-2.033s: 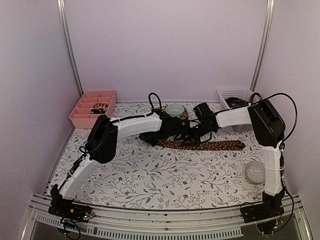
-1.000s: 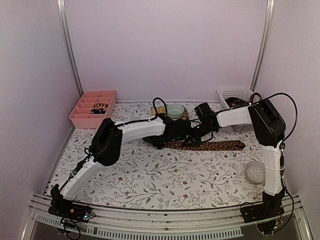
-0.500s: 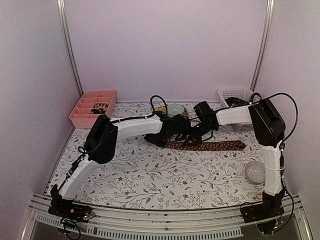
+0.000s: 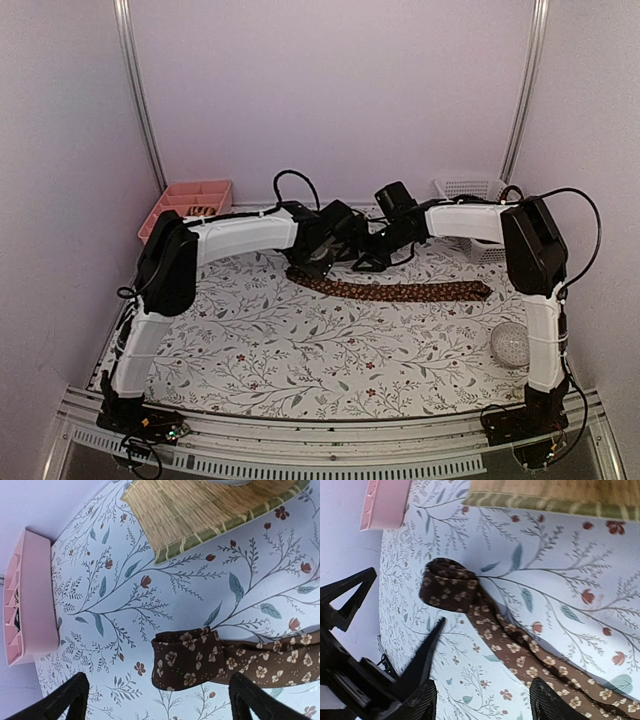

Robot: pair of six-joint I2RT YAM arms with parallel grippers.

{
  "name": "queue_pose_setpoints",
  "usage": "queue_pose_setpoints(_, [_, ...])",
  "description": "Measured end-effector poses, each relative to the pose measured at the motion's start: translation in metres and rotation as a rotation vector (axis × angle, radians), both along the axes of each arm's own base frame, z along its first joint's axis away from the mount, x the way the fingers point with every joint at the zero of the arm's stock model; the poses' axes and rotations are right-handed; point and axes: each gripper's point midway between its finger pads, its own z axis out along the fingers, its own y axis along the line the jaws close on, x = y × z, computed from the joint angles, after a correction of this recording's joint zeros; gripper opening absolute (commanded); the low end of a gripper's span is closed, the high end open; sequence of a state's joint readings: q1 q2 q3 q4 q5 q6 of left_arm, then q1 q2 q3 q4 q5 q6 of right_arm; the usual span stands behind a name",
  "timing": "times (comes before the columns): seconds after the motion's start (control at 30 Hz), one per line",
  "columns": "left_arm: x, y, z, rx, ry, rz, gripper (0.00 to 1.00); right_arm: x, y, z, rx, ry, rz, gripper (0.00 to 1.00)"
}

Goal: Roll the ties
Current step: Roll the tie at the center of the board.

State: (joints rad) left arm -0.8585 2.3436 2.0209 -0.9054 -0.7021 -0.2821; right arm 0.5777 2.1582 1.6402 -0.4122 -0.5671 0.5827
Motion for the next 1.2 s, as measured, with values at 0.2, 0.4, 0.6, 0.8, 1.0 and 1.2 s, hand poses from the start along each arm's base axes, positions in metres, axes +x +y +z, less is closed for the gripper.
queue_pose_setpoints(0.2, [-0.017, 0.017, 0.012, -0.132, 0.029, -0.010, 1.00, 0.000, 0.036, 0.043, 0.075, -0.080, 0.047, 0.63])
queue_pose_setpoints(0.4, [-0.014, 0.066, 0.053, -0.380, -0.015, 0.057, 0.93, 0.003, 0.071, 0.055, 0.137, -0.094, 0.073, 0.54])
queue_pose_setpoints(0.6, [0.007, 0.105, 0.042, -0.544, -0.015, 0.124, 0.77, 0.009, 0.085, 0.012, 0.106, -0.016, 0.063, 0.54])
queue_pose_setpoints(0.8, [0.016, 0.112, 0.005, -0.638, 0.074, 0.131, 0.73, 0.018, 0.091, -0.002, 0.093, 0.006, 0.047, 0.54])
queue_pose_setpoints(1.0, [0.028, 0.105, -0.030, -0.689, 0.141, 0.120, 0.72, 0.026, 0.097, 0.006, 0.112, -0.004, 0.039, 0.55])
queue_pose_setpoints(1.2, [0.025, 0.093, -0.059, -0.713, 0.220, 0.102, 0.65, 0.024, 0.096, -0.012, 0.090, 0.034, 0.031, 0.55])
